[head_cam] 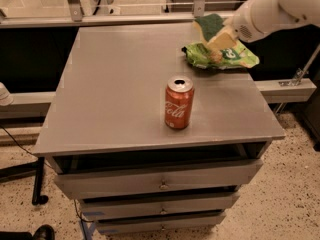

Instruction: Move sponge near green rice chip bag

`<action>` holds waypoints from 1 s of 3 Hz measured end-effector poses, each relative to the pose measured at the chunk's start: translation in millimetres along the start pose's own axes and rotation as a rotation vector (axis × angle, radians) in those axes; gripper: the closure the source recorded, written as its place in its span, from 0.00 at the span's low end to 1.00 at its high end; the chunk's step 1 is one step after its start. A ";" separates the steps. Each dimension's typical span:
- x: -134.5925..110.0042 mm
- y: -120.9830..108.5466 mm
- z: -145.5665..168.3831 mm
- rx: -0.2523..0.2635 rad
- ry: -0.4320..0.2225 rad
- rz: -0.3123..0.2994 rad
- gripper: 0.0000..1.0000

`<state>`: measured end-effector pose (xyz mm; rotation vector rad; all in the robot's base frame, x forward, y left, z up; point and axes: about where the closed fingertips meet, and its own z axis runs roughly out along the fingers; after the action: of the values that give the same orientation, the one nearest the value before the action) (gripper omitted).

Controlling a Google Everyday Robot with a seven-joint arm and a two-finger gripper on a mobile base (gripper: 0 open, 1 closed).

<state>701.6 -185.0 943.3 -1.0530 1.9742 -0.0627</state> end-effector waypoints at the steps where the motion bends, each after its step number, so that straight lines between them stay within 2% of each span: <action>1: 37.4 -18.4 -41.0 0.042 0.046 0.014 1.00; 2: 75.6 -6.9 -57.3 0.003 0.120 0.032 1.00; 3: 106.0 23.2 -60.9 -0.066 0.174 0.059 1.00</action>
Offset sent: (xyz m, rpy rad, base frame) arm -0.0986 -0.1088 -0.0423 -0.0908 0.2076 -0.0902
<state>615.4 -263.7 900.2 -1.0602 2.1759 -0.0591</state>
